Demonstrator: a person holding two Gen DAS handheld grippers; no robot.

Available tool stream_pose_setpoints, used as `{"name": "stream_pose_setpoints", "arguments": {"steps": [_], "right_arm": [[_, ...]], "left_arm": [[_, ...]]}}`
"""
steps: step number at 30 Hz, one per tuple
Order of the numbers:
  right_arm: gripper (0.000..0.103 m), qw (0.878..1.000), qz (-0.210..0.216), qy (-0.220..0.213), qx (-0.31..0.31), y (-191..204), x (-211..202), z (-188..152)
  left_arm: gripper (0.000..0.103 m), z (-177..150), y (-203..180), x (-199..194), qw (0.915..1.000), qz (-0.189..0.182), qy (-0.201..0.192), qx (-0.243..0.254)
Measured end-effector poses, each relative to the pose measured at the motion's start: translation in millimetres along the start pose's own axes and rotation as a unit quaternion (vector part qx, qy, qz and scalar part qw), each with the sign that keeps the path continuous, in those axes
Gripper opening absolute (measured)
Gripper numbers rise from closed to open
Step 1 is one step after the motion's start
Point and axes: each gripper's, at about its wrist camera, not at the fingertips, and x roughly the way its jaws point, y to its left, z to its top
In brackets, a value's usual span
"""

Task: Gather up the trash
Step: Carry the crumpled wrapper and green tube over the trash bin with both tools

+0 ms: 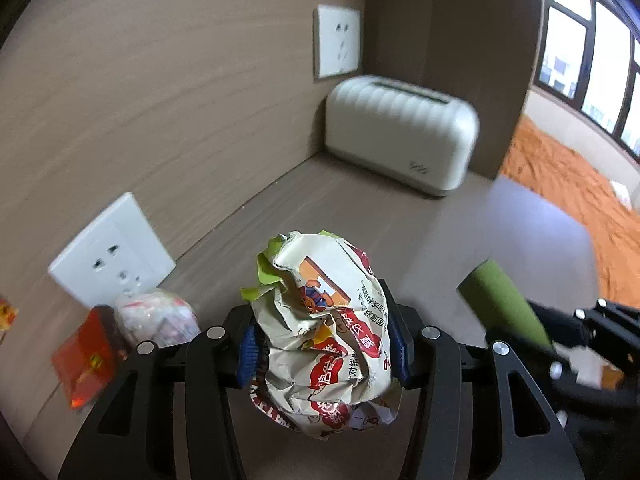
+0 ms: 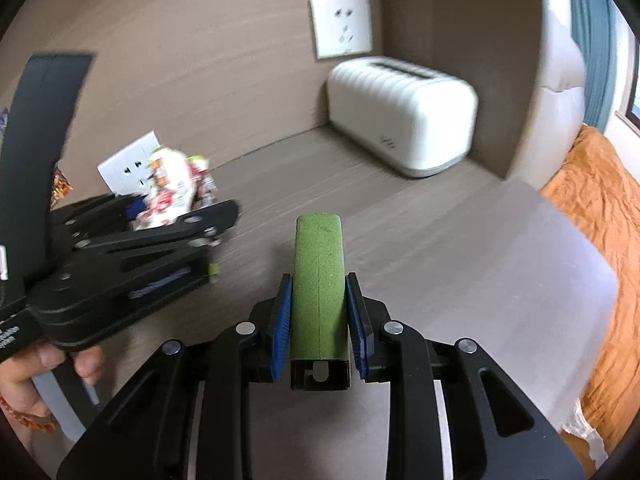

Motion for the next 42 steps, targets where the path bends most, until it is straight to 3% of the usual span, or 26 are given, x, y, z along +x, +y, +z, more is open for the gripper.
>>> {"name": "stream_pose_setpoints", "arguments": {"steps": [10, 21, 34, 42], "right_arm": [[0.027, 0.998, -0.031, -0.031, 0.035, -31, -74, -33], [0.027, 0.990, -0.099, -0.021, 0.101, -85, -131, -98], [0.027, 0.968, -0.150, 0.018, 0.201, -156, -170, -175], [0.027, 0.950, -0.158, 0.076, 0.259, -203, -144, -236]], "left_arm": [[0.050, -31, -28, -67, 0.9975, -0.070, 0.001, -0.009], [0.050, -61, -120, -83, 0.9864, -0.144, 0.029, 0.074], [0.050, -102, -248, -81, 0.9526, -0.233, 0.071, 0.181], [0.050, -165, -312, -40, 0.9330, -0.245, 0.125, 0.232]]}}
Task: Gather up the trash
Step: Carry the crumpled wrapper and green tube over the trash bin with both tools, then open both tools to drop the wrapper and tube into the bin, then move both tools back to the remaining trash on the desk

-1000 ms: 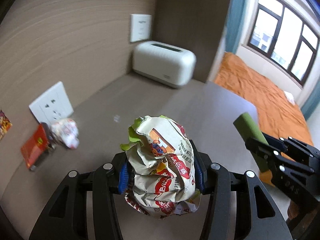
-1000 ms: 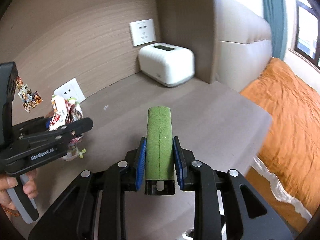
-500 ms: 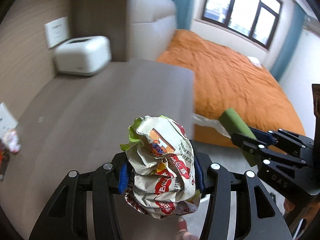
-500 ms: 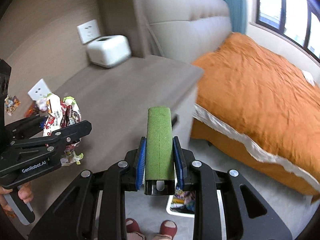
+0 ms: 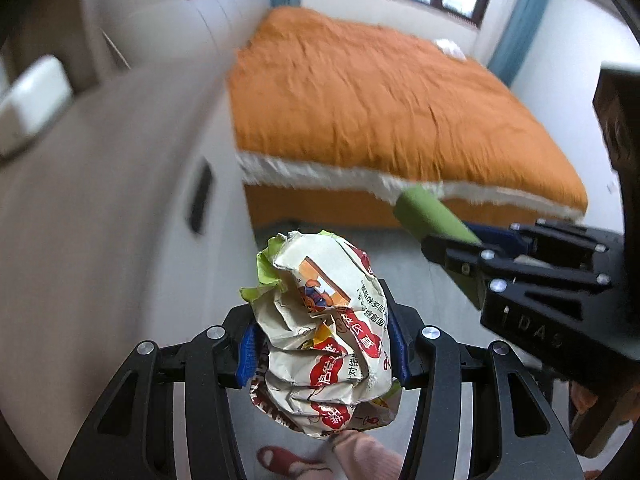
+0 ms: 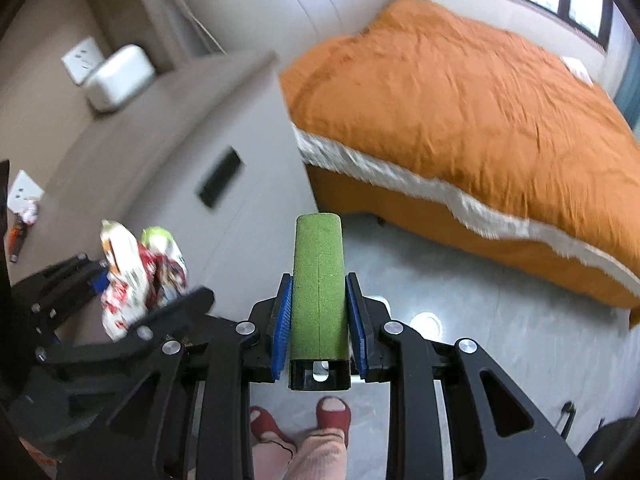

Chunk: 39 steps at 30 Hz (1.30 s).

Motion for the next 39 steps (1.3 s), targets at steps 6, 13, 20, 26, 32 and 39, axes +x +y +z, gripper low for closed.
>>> {"name": "stream_pose_setpoints", "arguments": {"steps": [6, 13, 20, 26, 32, 39], "right_arm": [[0.027, 0.998, 0.013, 0.050, 0.020, -32, 73, -28], [0.027, 0.995, 0.009, 0.098, 0.026, -57, 182, -66], [0.092, 0.990, -0.009, 0.138, 0.001, -79, 285, -113], [0.098, 0.984, -0.020, 0.175, -0.018, -91, 318, -137], [0.098, 0.986, -0.019, 0.166, -0.023, -83, 301, -130], [0.098, 0.989, -0.013, 0.147, -0.027, -75, 265, -105]], "left_arm": [[0.050, -36, -13, 97, 0.9979, -0.015, 0.064, 0.004], [0.051, -91, -11, 218, 0.9930, -0.027, 0.115, 0.002], [0.098, -142, -1, 322, 0.9874, -0.026, 0.155, -0.020], [0.098, -162, 0, 353, 0.9848, -0.009, 0.173, -0.014], [0.098, -152, -4, 337, 0.9857, -0.004, 0.168, -0.011], [0.098, -122, -4, 292, 0.9885, -0.006, 0.150, -0.019]]}}
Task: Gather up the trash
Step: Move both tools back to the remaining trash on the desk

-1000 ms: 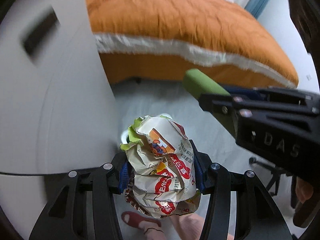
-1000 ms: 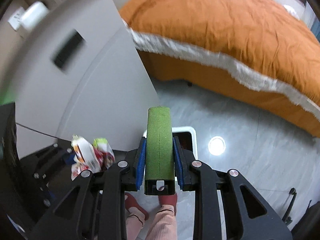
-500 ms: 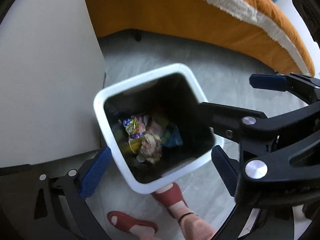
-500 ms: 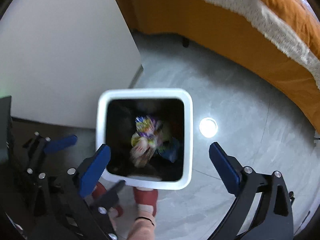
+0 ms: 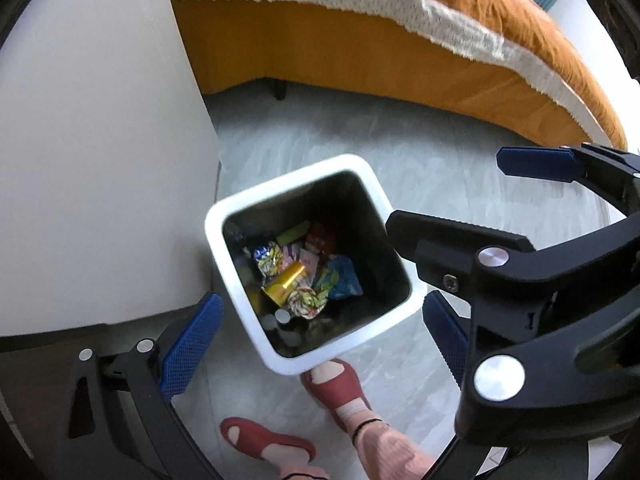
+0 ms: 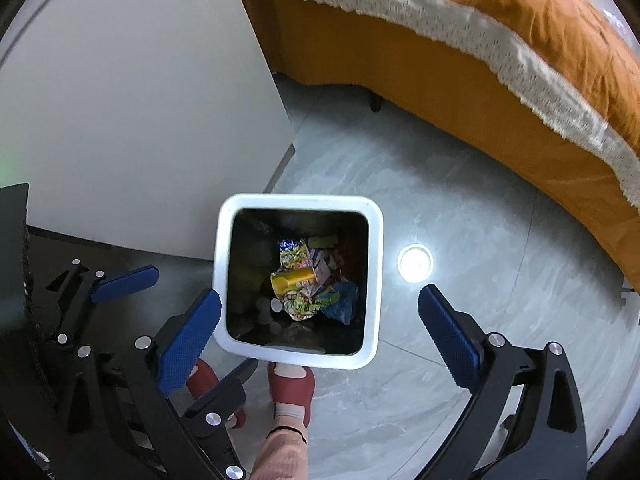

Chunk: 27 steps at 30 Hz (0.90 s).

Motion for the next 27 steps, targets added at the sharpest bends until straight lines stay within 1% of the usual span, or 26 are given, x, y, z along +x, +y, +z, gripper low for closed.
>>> {"name": "stream_pose_setpoints", "arguments": {"steps": [4, 7, 9, 12, 16, 17, 18, 21, 24, 27], "right_arm": [[0.098, 1.000, -0.003, -0.012, 0.004, 2, -37, 6], [0.098, 1.000, -0.010, -0.017, 0.011, 0, -62, 9], [0.098, 0.999, -0.005, -0.028, 0.021, 0, -91, 10], [0.098, 0.998, -0.001, -0.056, 0.028, 1, -138, 12], [0.098, 0.995, -0.002, -0.097, 0.023, 7, -197, 12], [0.098, 0.993, -0.007, -0.116, 0.016, 12, -219, 13], [0.098, 0.992, -0.006, -0.126, 0.012, 15, -230, 13], [0.098, 0.986, 0.007, -0.164, -0.004, 29, -269, 18], [0.098, 0.980, 0.029, -0.196, -0.025, 51, -301, 29], [0.098, 0.971, 0.049, -0.226, -0.053, 78, -324, 38]], "left_arm": [[0.098, 7, -3, -35, 0.9999, 0.006, -0.011, -0.004], [0.098, 13, -5, -73, 0.9995, 0.017, -0.026, -0.001], [0.098, 15, -7, -102, 0.9990, 0.019, -0.039, -0.002], [0.098, 17, -14, -145, 0.9983, 0.020, -0.055, -0.002], [0.098, 17, -31, -208, 0.9958, 0.024, -0.086, 0.017], [0.098, 16, -35, -228, 0.9944, 0.024, -0.101, 0.020], [0.098, 14, -40, -250, 0.9920, 0.026, -0.122, 0.020], [0.098, 8, -40, -299, 0.9861, 0.034, -0.162, 0.009], [0.098, -1, -28, -339, 0.9788, 0.050, -0.197, -0.024], [0.098, -13, -2, -373, 0.9688, 0.074, -0.228, -0.062]]}}
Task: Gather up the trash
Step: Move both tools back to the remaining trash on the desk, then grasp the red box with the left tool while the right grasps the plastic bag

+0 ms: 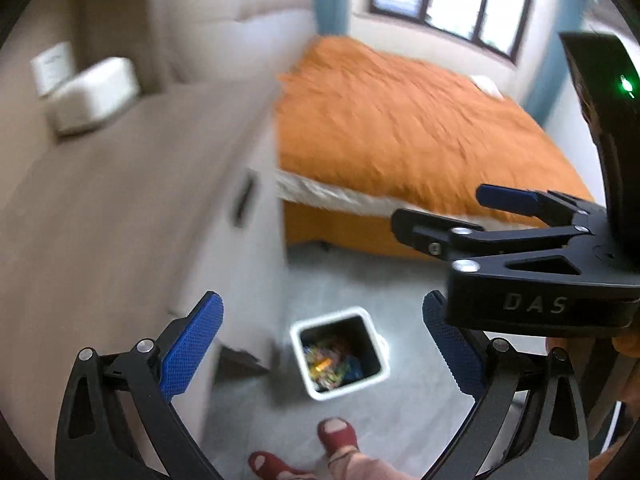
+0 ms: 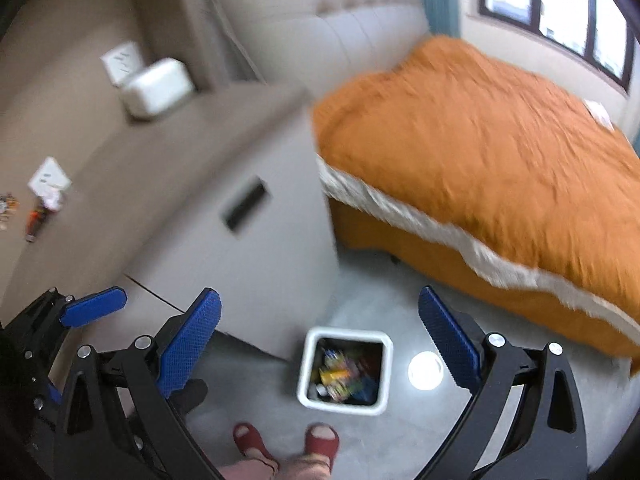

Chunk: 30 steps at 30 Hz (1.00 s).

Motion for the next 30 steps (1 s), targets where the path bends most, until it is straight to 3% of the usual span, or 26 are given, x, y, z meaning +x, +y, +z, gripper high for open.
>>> {"name": "stream_pose_setpoints", "arguments": {"steps": [7, 16, 21, 30], "right_arm": [[0.098, 0.995, 0.076, -0.034, -0.056, 83, -9, 39], [0.098, 0.976, 0.151, -0.047, -0.149, 198, -14, 65], [0.098, 0.962, 0.180, -0.044, -0.201, 258, -2, 71], [0.098, 0.946, 0.186, -0.020, -0.264, 357, 60, 84]], "left_arm": [[0.098, 1, 84, -55, 0.9925, 0.094, -0.046, -0.063], [0.098, -19, 199, -123, 0.9687, 0.208, -0.088, -0.104], [0.098, -32, 265, -147, 0.9539, 0.265, -0.083, -0.114], [0.098, -40, 348, -142, 0.9454, 0.314, -0.052, -0.069]]}}
